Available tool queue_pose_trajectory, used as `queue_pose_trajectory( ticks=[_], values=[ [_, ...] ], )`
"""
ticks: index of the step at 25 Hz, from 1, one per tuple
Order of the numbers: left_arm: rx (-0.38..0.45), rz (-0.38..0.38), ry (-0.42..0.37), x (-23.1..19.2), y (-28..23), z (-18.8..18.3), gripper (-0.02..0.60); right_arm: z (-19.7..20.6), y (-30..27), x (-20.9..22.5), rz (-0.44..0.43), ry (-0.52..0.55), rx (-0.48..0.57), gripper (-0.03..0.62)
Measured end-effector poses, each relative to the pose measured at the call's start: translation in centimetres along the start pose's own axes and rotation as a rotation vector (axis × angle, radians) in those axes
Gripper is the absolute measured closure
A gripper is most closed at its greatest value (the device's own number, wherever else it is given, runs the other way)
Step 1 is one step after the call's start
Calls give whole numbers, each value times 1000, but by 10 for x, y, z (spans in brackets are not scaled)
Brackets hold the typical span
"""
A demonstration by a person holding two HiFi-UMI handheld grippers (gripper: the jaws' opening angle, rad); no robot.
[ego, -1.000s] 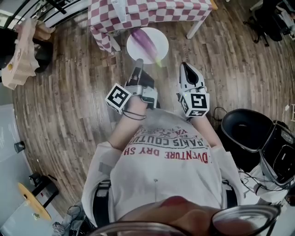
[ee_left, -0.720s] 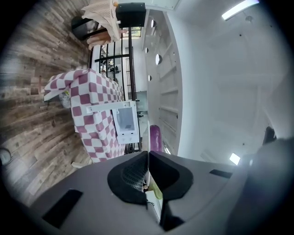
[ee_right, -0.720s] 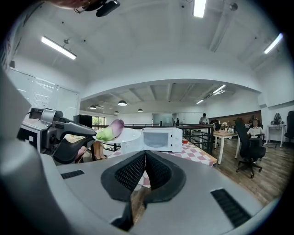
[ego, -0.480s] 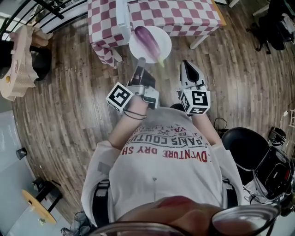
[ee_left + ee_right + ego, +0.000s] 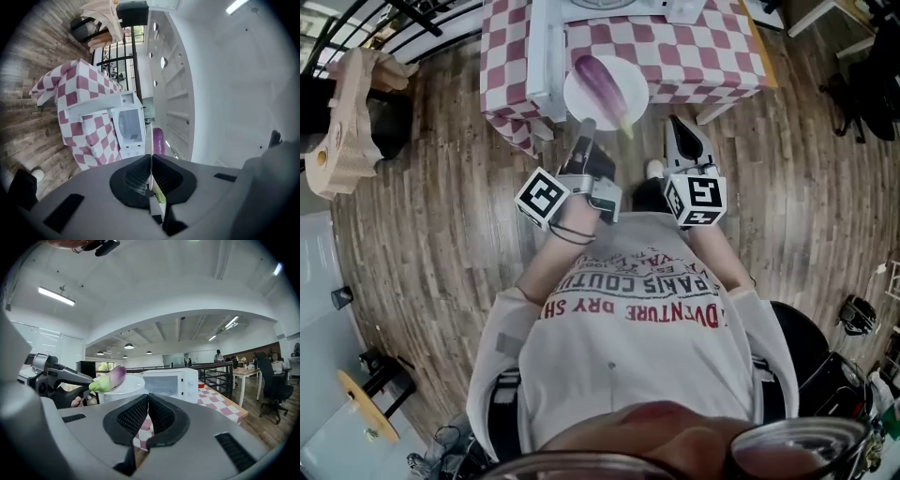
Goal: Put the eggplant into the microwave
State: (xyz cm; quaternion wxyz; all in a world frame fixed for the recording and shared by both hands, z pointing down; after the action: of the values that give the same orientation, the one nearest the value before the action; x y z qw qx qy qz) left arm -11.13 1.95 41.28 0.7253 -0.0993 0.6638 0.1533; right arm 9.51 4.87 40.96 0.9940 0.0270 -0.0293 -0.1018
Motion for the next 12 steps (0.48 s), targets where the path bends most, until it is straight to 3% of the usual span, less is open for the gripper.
queue_pose_trajectory(
  ticks=[12],
  values=[
    [179, -82, -45, -17, -154, 40, 551, 2, -146, 134, -167, -26, 2, 568]
  ],
)
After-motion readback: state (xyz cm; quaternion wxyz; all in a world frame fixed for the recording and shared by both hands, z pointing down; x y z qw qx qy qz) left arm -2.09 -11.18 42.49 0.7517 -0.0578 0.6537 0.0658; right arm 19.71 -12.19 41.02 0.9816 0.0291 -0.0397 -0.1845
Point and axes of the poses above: the fingertips, and each gripper's own axes: y backward along the fingers, x to its right, z out of its underside, the point moved 7 cm from there along y, backward along the fingers, and after that the axes turned 12 degrees about x, right-handed, at the moved point
